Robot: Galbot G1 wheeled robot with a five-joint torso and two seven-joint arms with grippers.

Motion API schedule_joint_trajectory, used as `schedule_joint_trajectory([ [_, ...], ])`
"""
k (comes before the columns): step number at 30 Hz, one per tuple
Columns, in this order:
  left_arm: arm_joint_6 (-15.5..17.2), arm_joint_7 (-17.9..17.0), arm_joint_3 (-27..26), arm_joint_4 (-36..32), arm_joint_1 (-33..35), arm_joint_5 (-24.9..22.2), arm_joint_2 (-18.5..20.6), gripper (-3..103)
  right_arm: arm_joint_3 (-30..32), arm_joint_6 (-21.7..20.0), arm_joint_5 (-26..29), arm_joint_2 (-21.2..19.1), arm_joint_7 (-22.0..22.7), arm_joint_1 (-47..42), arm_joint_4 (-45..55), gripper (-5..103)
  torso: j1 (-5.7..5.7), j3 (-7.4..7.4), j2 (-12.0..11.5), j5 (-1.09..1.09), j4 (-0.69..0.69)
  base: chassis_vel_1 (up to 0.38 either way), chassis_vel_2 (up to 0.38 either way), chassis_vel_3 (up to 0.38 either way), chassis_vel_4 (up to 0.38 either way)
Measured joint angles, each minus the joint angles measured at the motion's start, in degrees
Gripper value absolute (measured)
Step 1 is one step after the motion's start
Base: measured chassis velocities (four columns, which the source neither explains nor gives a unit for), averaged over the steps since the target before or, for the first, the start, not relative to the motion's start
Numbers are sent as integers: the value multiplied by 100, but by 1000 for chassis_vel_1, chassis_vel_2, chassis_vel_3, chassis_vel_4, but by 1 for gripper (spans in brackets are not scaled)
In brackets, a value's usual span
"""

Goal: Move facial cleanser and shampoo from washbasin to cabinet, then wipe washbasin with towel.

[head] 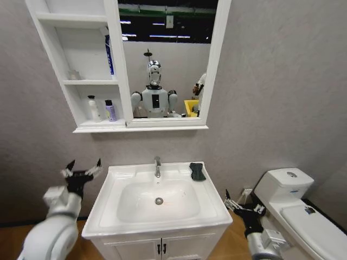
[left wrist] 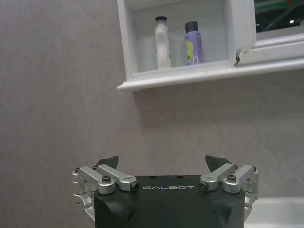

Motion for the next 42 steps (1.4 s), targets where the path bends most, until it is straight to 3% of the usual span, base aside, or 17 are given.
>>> schedule_joint_trajectory([
  [3, -187, 213, -101, -80, 373, 94, -267, 100, -3, 0, 0, -25, -31, -12, -7, 100, 0, 0, 0, -1, 0, 0, 0, 0, 0],
  [6, -616, 642, -101, -263, 1254, 147, -778, 100, 56, 29, -2, -65, -91, -33, -46, 100, 0, 1, 0, 2, 0, 0, 0, 0, 0],
  [9, -669, 602, 58, -236, 1193, 255, -879, 100, 43, 11, -1, -74, -88, 12, -51, 100, 0, 1, 0, 1, -2, 0, 0, 0, 0],
  [23, -619, 452, 133, -117, 877, 347, -885, 100, 132, 109, -29, -31, -229, -74, -39, 100, 3, 2, -2, 0, -1, 0, 0, 0, 0],
  [29, -607, 439, 141, -108, 852, 328, -873, 100, 216, -332, -15, -41, -107, -64, 124, 100, 3, 2, -1, -1, -1, 0, 0, 0, 0],
  [42, -594, 431, 148, -100, 831, 314, -863, 100, 112, -445, -63, -20, -167, -33, 189, 100, 3, 3, -2, -2, -1, -41, 39, 49, -41],
])
